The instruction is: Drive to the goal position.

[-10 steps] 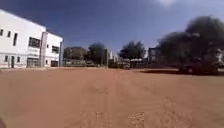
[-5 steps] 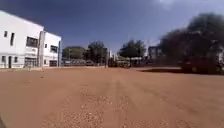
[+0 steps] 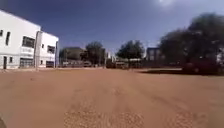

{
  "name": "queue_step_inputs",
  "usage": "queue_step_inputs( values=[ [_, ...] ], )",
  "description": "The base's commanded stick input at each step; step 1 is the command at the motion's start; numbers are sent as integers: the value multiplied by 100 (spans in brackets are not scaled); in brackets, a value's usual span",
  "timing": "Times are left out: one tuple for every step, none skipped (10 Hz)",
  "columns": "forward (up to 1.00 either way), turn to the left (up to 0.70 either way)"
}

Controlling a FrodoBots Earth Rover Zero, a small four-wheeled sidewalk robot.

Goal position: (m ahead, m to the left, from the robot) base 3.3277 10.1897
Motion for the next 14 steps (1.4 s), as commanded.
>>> queue_step_inputs(
  values=[
    [100, 0],
    [100, 0],
    [100, 0],
    [100, 0],
    [100, 0],
    [100, 0],
    [100, 0],
    [100, 0],
    [100, 0],
    [100, 0],
    [100, 0],
    [100, 0],
    [100, 0],
    [100, 0]
  ],
)
